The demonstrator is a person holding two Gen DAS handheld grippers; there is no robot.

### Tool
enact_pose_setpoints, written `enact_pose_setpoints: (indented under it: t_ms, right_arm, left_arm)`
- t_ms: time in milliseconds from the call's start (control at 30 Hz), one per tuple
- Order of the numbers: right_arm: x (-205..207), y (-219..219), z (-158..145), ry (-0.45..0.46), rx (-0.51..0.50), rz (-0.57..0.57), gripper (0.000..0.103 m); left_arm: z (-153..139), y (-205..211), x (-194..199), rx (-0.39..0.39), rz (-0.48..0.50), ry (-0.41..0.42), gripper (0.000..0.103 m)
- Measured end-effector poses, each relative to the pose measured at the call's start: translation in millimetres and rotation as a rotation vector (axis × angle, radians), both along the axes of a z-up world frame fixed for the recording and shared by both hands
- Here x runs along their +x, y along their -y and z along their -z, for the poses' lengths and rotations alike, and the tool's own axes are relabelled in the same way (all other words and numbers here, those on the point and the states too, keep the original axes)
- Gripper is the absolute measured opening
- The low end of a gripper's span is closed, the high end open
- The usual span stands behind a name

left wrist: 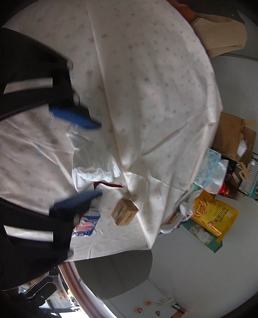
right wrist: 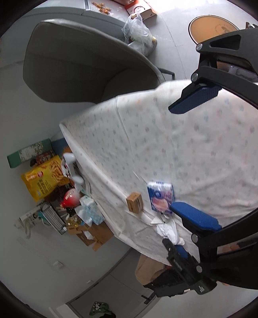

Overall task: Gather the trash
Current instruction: 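Grasp the crumpled clear plastic with the left gripper while the right gripper grasps the red-and-white paper scrap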

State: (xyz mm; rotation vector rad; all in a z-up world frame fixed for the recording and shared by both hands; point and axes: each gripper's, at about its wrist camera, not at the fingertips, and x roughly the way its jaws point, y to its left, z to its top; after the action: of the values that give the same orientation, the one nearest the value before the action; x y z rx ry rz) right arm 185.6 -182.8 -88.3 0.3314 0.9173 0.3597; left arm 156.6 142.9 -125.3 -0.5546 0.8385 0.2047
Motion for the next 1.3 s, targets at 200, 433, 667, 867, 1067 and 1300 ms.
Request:
enact_pose_setpoints:
  t_ms: [200,433,667,867,1067,1300]
  right_arm:
    - [1,-32,-2,-0.003,0.000,-0.073,0.079]
    - [5,-75,5,-0.032,0.009,-0.180,0.062]
    - [14,-123,13,-0.045,-0.001,-0.278,0.048]
    - [29,-152,24,-0.051,-0.042,-0.288,0.034]
    - [41,-173,35,-0.065,-0.058,-0.295,0.021]
    - [43,-164,31,-0.056,-0.017,-0.274,0.003]
  left_arm:
    - [-5,-4,-11,-0.015,-0.024,0.009,0.011]
    - [-24,-20,-40,0.019,-0.073,0.044,0.011]
    - [-30,-40,-61,0.031,-0.136,0.054,0.011]
    - [-30,-51,-71,0.036,-0.162,0.054,0.011]
    - [-26,-60,-74,0.032,-0.175,0.047,0.011]
    - [-32,-56,-74,0.036,-0.161,0.064,0.011]
